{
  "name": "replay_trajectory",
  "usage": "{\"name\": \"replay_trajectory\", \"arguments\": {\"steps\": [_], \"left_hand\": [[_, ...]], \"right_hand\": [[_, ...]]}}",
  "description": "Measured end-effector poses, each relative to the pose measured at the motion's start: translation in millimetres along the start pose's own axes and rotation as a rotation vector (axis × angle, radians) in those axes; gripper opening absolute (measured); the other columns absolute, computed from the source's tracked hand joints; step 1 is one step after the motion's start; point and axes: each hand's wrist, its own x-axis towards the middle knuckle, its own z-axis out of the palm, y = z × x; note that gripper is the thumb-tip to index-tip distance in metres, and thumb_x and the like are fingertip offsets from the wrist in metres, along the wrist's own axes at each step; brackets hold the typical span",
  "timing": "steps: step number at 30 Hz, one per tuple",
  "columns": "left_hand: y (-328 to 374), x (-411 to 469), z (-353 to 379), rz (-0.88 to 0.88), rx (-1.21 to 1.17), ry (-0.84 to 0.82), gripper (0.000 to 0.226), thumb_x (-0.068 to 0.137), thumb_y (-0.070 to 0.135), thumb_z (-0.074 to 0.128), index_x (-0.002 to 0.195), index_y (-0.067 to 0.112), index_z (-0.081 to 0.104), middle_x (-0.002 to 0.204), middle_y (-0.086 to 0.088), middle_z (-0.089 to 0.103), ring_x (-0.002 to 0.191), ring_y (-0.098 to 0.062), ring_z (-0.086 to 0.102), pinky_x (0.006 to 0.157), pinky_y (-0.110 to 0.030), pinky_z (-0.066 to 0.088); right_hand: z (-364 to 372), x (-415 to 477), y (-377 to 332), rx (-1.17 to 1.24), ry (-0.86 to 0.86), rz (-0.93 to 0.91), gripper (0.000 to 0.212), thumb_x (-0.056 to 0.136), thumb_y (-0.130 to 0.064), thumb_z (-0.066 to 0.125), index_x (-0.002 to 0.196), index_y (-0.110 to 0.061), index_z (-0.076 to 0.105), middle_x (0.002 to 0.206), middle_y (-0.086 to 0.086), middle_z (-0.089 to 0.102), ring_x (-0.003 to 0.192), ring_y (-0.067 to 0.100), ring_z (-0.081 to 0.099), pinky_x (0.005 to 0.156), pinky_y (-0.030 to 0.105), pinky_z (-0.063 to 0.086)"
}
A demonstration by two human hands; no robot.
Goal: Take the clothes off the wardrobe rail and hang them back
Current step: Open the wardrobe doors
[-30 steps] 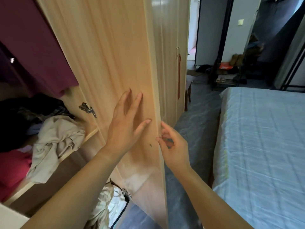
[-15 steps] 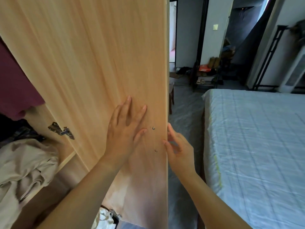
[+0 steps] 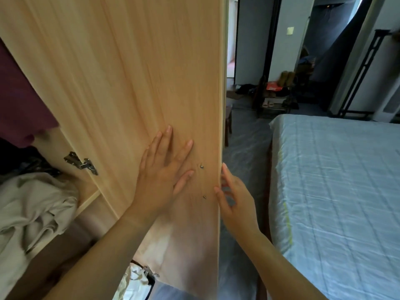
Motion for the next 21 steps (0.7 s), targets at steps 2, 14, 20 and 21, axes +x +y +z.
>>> {"name": "replay_trajectory", "arguments": {"steps": [2,14,20,21], "left_hand": [[8.7,-11.7,-8.1,-0.069,0.023,-0.085,0.061,0.091,0.054,0.04,0.146,0.036,0.024,0.158,-0.005,0.008,0.142,-0.028,0.017,0.109,-0.046,0.022],[91.9,-166.4,-57.5,-0.666,0.178,-0.606,0.073,0.082,0.069,0.011,0.145,0.038,0.029,0.154,-0.002,0.028,0.14,-0.023,0.028,0.109,-0.053,0.025],[113.8,-244.5,-105.4,-0.893,0.258,-0.59,0.06,0.085,0.059,0.029,0.132,0.029,0.051,0.136,-0.005,0.052,0.123,-0.028,0.051,0.097,-0.052,0.043],[114.9,-254.5,-112.5,-0.917,0.283,-0.584,0.058,0.085,0.058,0.032,0.129,0.027,0.054,0.133,-0.006,0.055,0.119,-0.029,0.054,0.093,-0.051,0.046]], "right_hand": [[-5.3,-8.3,4.8,-0.03,-0.093,0.0,0.054,0.091,-0.044,0.045,0.14,-0.042,0.023,0.127,-0.008,0.051,0.116,-0.001,0.046,0.095,0.01,0.038],[-28.0,-94.7,0.7,-0.24,-0.742,-0.009,0.056,0.096,-0.046,0.035,0.143,-0.017,0.027,0.151,0.003,0.026,0.136,0.018,0.028,0.109,0.029,0.025],[3.4,-121.6,-34.3,-0.189,-0.952,-0.249,0.057,0.095,-0.043,0.041,0.142,-0.012,0.032,0.149,0.005,0.03,0.134,0.019,0.028,0.108,0.025,0.023],[11.8,-125.8,-40.2,-0.178,-0.978,-0.292,0.057,0.095,-0.042,0.043,0.141,-0.011,0.033,0.147,0.005,0.032,0.133,0.02,0.029,0.107,0.024,0.023]]}}
